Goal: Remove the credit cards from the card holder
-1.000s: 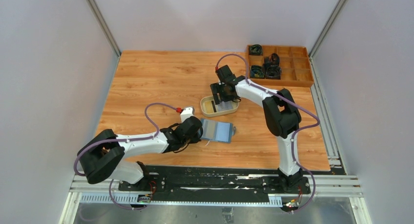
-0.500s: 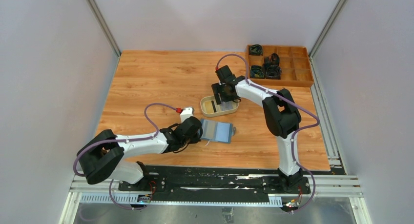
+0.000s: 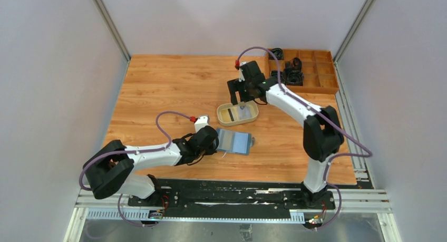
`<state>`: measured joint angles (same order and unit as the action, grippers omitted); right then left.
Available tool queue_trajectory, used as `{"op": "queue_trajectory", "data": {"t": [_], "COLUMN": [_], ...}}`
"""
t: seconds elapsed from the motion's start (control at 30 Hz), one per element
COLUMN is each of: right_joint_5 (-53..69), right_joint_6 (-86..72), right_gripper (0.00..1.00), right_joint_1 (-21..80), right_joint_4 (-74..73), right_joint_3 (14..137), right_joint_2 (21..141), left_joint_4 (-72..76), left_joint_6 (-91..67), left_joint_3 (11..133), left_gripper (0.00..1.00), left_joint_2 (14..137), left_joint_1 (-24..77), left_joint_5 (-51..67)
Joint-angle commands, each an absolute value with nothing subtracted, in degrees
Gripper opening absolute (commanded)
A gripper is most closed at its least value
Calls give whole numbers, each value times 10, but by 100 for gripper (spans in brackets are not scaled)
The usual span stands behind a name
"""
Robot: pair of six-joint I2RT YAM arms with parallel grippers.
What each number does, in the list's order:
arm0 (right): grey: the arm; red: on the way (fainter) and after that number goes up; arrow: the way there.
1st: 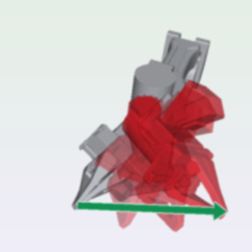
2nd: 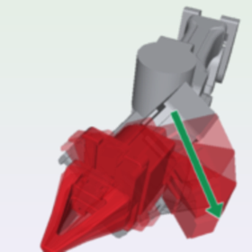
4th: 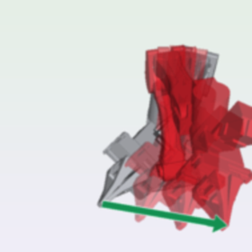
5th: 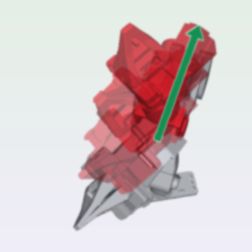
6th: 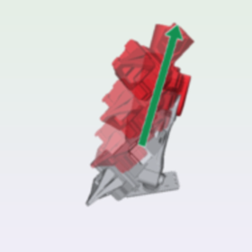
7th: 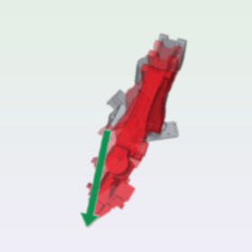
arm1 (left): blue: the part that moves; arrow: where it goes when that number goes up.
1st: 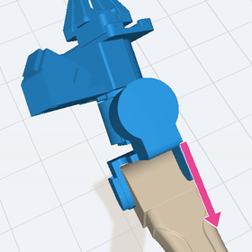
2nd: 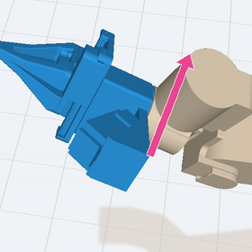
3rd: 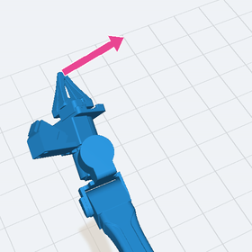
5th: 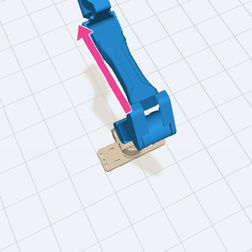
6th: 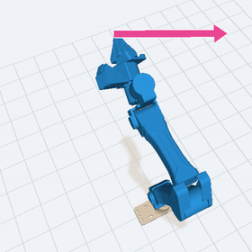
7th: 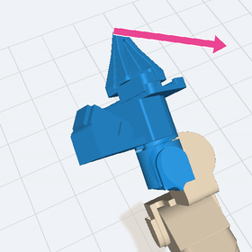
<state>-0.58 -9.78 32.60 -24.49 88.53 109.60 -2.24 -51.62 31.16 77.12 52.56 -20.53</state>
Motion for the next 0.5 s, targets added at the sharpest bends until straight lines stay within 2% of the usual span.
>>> {"op": "queue_trajectory", "data": {"t": [0.0, 0.1, 0.23, 0.47], "right_joint_5": [92, 120, 39, -55], "right_joint_6": [-140, -180, -170, -211], "right_gripper": [90, 88, 88, 87], "right_joint_1": [328, 344, 422, 501], "right_joint_4": [-178, -128, -121, -113], "right_joint_3": [809, 704, 629, 598], "right_joint_2": [989, 921, 878, 915], "left_joint_4": [-22, -19, -13, -3], "left_joint_6": [-512, -516, -518, -524], "left_joint_3": [319, 316, 310, 306], "left_gripper": [0, 0, 0, 0], "left_joint_2": [784, 779, 769, 768], "left_joint_1": [521, 521, 521, 521], "left_joint_5": [-206, -209, -206, -197]}}
